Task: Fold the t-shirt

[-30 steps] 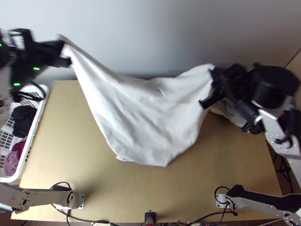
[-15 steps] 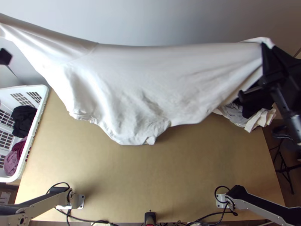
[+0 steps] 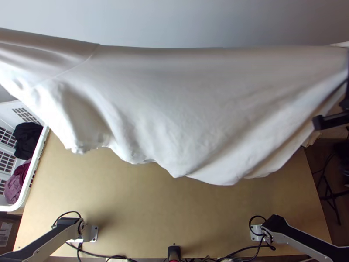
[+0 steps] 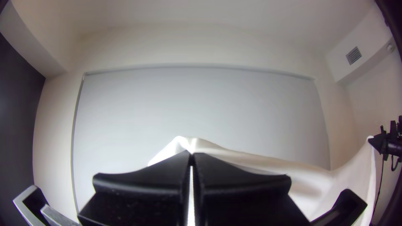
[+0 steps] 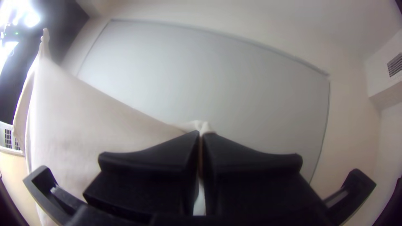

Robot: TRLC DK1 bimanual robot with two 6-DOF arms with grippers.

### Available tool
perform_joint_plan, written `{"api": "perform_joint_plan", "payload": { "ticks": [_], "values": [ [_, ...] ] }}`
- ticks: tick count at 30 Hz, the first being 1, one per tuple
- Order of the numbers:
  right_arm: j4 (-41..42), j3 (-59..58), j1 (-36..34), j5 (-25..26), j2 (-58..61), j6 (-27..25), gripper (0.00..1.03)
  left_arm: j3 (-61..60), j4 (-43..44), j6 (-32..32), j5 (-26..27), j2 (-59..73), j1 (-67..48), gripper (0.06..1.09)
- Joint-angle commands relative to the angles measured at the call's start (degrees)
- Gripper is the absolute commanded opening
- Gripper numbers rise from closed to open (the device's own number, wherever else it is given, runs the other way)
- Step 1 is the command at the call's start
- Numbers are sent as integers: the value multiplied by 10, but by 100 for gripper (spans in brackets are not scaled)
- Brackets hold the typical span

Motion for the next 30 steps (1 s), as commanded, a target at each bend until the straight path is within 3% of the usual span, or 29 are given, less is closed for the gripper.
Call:
{"api": "perform_joint_plan", "payload": {
  "ticks": [1, 6, 13, 17, 21, 30],
  "values": [
    [5, 40, 5, -7, 0, -3, 3, 0, 9, 2, -2, -11, 1, 9],
    [21, 35, 10, -7, 8, -4, 3, -27, -14, 3, -6, -10, 8, 9],
    [109, -13, 13, -13, 43, -16, 2, -115, -11, 20, -7, -40, 36, 9],
    [167, -56, 5, -37, 77, -5, 2, -210, 33, 44, -7, -86, 52, 9],
    [218, -103, -32, -86, 125, 40, 2, -291, 57, 56, -7, -123, 79, 9],
    [332, -174, -45, -118, 262, 70, 3, -472, 157, 69, -7, -187, 149, 9]
  ]
}}
